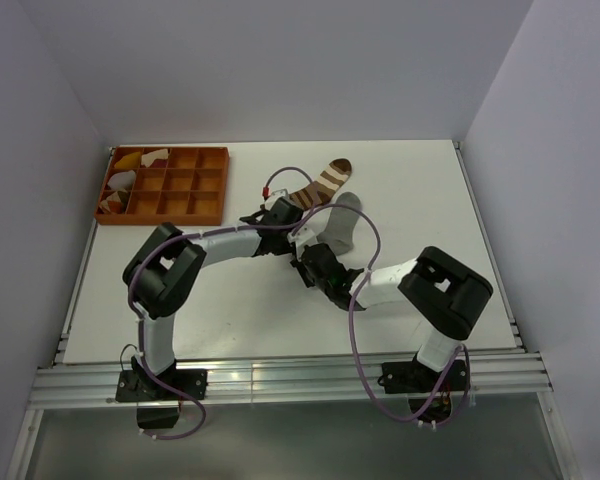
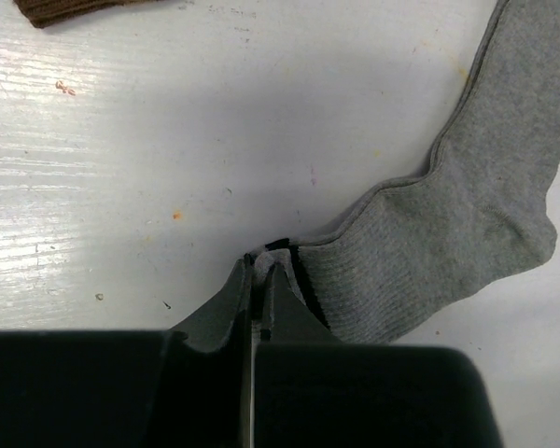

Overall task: Roll the socks
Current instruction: Roll the sock at the center of the board.

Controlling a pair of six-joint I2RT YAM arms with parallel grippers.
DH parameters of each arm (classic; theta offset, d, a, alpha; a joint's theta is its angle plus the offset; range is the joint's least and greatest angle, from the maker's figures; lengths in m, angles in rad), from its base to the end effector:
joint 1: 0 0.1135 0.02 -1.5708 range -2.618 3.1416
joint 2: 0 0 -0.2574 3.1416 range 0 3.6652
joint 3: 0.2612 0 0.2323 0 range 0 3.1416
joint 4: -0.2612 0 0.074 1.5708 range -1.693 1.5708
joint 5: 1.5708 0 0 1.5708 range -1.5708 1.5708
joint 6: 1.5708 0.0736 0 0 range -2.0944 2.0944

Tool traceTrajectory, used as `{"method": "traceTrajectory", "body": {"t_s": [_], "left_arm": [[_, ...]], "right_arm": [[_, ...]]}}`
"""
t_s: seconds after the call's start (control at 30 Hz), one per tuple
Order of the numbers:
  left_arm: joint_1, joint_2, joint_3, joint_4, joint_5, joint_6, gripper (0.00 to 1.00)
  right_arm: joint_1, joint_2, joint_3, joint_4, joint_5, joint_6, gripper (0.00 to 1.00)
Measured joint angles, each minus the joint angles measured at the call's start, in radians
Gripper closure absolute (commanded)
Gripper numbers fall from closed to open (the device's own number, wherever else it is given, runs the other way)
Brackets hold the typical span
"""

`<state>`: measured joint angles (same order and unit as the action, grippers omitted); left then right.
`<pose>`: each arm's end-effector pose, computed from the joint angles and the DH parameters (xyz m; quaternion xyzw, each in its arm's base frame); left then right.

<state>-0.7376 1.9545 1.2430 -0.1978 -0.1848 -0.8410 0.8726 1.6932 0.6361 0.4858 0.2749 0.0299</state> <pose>0.3165 -0.2694 0.1356 -0.0786 0.9390 -0.1681 0.2897 0.2312 0.2444 0.1247 -0.2957 0.8202 0.0988 0.4796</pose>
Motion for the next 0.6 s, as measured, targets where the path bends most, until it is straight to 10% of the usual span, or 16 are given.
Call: {"method": "traceTrajectory", "body": {"t_s": [0.33,0.6], "left_arm": [[0.030,-0.080,-0.108,0.043,0.030,-0.066,0.43],[0.064,-0.154,-0.171,0.089,0.047,-0.113,0.36]], "right_arm": [[-0.088,-0.042,0.000,-0.058,-0.171,0.138,1.00],[-0.250,-0.047,-0.007,-0.059,-0.389,0.305,1.00]]}}
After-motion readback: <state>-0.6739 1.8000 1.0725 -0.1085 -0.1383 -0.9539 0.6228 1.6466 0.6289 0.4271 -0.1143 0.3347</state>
